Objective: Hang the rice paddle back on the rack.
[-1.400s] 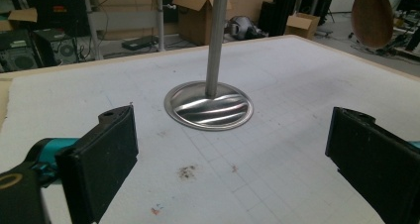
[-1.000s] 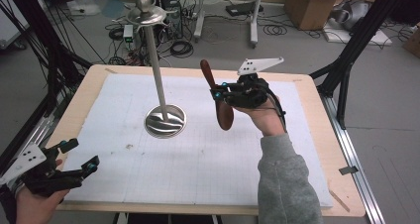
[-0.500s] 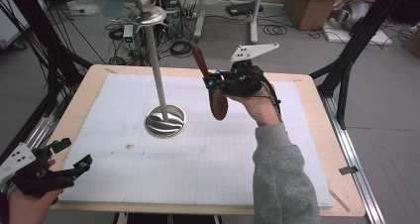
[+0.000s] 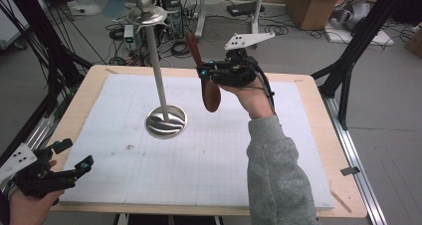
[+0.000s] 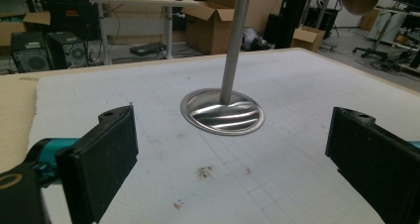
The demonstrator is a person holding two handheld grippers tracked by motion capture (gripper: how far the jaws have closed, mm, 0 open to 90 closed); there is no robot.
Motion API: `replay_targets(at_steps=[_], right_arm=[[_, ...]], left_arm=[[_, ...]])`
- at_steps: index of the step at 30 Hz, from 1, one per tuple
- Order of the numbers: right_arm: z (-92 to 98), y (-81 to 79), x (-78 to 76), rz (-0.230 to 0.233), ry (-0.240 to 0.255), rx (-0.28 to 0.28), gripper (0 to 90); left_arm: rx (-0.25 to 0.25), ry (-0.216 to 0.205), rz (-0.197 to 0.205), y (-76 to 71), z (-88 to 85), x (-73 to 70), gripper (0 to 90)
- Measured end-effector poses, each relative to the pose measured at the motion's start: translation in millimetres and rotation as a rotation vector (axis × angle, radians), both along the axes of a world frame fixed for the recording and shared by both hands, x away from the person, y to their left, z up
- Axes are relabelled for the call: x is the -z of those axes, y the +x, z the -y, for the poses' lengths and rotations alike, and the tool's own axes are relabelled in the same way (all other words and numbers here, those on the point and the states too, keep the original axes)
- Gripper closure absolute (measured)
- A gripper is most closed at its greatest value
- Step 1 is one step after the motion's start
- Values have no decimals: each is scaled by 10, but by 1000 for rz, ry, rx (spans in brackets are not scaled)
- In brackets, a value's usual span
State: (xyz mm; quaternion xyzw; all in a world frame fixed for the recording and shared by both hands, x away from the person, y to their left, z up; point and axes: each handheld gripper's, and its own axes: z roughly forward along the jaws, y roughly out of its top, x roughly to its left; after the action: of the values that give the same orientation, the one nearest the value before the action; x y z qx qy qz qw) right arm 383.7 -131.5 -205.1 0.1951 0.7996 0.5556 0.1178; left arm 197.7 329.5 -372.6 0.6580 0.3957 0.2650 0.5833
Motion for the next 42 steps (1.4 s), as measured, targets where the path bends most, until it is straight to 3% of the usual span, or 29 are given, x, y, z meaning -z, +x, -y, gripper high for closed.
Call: replay_targets(at_steps=[16,42], right_arm=[[-160,-96,-235,38,10,24,782],[-308,-104,-258,59,13,55,782]], left_arm=[[1,-2,-1,7,14,9,65],[5,0,-7,15,21,20,65]])
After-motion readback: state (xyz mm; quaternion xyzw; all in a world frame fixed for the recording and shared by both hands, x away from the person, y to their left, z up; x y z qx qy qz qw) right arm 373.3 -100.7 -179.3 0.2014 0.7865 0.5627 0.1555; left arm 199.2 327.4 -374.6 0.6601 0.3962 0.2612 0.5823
